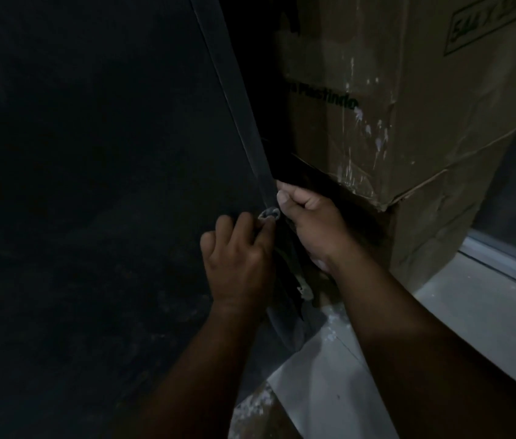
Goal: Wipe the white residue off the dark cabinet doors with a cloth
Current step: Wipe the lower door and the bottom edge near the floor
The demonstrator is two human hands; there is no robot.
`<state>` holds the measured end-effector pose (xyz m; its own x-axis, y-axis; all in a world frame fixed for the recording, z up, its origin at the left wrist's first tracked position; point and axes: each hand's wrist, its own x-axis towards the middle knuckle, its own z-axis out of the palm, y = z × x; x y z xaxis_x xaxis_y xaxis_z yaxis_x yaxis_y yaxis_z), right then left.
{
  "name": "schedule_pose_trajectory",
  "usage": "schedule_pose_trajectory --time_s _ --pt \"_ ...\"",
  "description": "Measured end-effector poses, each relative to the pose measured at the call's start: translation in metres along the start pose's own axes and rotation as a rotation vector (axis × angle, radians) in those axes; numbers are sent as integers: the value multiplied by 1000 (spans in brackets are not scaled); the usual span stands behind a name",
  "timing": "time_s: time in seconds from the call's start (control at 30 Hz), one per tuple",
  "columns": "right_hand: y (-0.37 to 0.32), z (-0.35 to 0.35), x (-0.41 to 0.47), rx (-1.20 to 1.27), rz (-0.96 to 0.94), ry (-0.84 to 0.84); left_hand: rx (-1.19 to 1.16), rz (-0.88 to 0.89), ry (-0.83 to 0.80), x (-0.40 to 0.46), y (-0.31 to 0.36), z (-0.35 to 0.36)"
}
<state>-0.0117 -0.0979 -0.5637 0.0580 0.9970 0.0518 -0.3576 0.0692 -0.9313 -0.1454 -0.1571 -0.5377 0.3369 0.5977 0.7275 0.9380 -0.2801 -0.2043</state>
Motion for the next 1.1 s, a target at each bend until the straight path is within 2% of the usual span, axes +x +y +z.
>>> schedule_pose_trajectory --time_s 0.07,0.13,0.27,0.37,0.47,0.67,0.8,0.93,1.1 --pt "2 1 -3 -2 1 5 7 9 -51 -12 -8 -3" --pt "2 1 -4 -6 -8 13 9 -14 -36 -14 -15 -10" --pt "1 3 -6 -27 -30 49 -11 -94 152 23 -19 -28" --pt "0 6 -9 -23 -47 55 -38 -114 223 55 -15 -34" --pt "1 9 -12 -42 -82 74 -17 -97 198 54 -13 -31" --pt "11 19 -19 -124 -165 187 -37 -35 30 -13 -29 -24" --pt "14 25 -24 -172 -196 219 -55 -110 148 -14 -44 -37" --pt "20 46 -39 -401 -272 270 -49 -190 319 6 -60 -54" --pt "21 71 -49 -527 -282 322 -27 -150 232 -30 -69 -58"
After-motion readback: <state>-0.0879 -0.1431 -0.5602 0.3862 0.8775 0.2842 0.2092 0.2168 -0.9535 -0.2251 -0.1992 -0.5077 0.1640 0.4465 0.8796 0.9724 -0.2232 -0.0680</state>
